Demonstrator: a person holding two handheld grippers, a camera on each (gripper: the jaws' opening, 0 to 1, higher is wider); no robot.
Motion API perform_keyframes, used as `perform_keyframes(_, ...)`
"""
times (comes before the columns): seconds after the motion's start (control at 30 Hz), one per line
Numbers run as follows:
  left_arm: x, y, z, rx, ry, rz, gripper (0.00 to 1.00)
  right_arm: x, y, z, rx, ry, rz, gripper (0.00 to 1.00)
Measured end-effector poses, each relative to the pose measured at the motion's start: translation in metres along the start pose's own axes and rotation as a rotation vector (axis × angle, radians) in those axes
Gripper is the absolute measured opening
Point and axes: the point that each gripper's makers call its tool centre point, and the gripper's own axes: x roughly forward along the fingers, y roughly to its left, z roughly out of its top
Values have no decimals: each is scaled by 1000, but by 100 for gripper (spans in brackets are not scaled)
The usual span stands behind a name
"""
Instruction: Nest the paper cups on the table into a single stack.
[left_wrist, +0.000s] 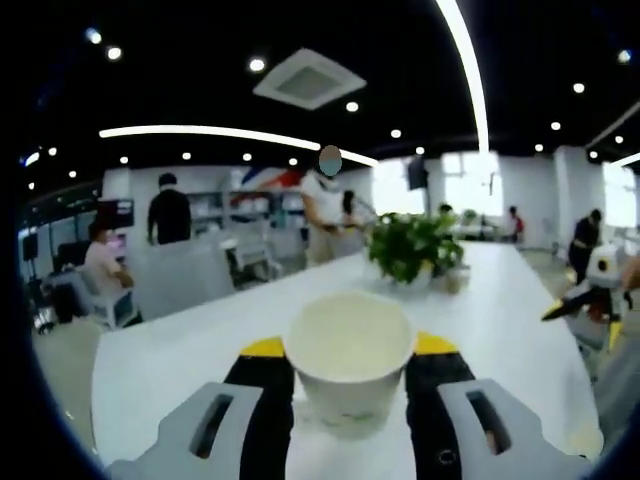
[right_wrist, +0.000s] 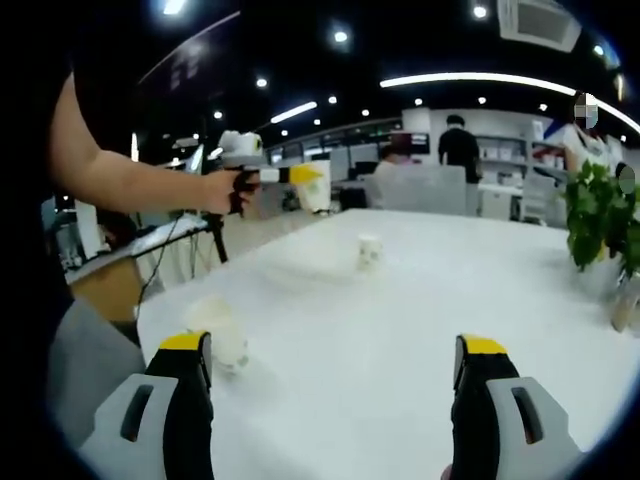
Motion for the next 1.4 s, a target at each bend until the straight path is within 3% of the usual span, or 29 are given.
perform_keyframes(0.33, -17, -17, 4, -20, -16, -13, 41, -4, 2, 2, -13, -3, 3, 99)
perform_keyframes(0.8, -31, -54, -9, 2, 11, -50, 40, -6, 9, 4, -25, -12, 10, 99)
perform_keyframes(1.4, -50, -91, -12, -3, -2, -80, 41, -12, 14, 6, -40, -17, 15, 99)
